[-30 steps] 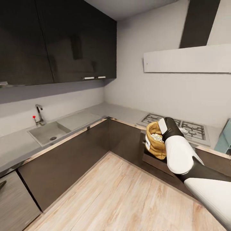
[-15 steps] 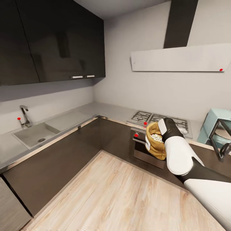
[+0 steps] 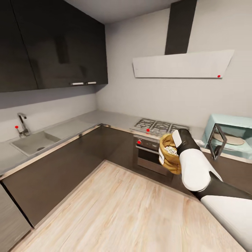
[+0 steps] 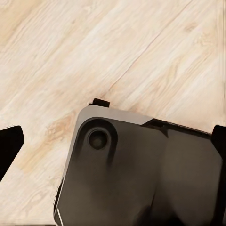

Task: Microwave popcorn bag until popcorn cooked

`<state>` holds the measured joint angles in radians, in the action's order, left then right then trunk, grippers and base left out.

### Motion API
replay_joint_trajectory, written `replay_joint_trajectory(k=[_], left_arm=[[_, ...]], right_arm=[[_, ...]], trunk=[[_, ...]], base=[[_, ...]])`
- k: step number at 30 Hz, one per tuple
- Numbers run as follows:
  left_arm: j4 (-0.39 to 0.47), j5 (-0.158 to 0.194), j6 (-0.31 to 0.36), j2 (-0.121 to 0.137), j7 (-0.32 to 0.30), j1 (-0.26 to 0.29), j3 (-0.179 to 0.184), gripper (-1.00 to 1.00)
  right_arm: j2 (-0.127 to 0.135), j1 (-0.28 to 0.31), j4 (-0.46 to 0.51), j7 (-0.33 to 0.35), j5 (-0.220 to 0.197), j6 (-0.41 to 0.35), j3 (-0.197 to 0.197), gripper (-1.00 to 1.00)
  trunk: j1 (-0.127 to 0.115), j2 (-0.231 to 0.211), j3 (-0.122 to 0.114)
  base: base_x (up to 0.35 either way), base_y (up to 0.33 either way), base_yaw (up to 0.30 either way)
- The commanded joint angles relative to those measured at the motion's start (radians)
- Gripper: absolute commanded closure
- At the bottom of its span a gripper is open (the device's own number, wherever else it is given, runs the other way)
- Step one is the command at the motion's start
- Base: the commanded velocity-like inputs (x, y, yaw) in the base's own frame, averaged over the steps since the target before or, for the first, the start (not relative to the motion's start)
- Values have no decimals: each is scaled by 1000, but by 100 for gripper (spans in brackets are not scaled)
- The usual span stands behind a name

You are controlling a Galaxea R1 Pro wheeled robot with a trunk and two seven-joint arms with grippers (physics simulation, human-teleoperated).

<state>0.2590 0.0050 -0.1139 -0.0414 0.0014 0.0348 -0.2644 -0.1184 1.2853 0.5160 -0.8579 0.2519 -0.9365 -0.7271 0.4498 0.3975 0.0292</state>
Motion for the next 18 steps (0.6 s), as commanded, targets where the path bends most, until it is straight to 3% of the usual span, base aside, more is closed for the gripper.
replay_joint_trajectory(k=[1, 9, 18], left_arm=[[0, 1, -3, 0, 0, 0, -2, -100], [0, 1, -3, 0, 0, 0, -5, -100], [0, 1, -3, 0, 0, 0, -5, -100]], right_arm=[[-1, 2, 1, 4, 10, -5, -6, 100], [-1, 2, 1, 2, 10, -4, -5, 100], [-4, 2, 0, 2, 10, -4, -3, 100]], trunk=[[0, 2, 2], [0, 2, 2], [0, 2, 2]], base=[[-276, -240, -282], [-286, -219, -289], [-331, -93, -290]])
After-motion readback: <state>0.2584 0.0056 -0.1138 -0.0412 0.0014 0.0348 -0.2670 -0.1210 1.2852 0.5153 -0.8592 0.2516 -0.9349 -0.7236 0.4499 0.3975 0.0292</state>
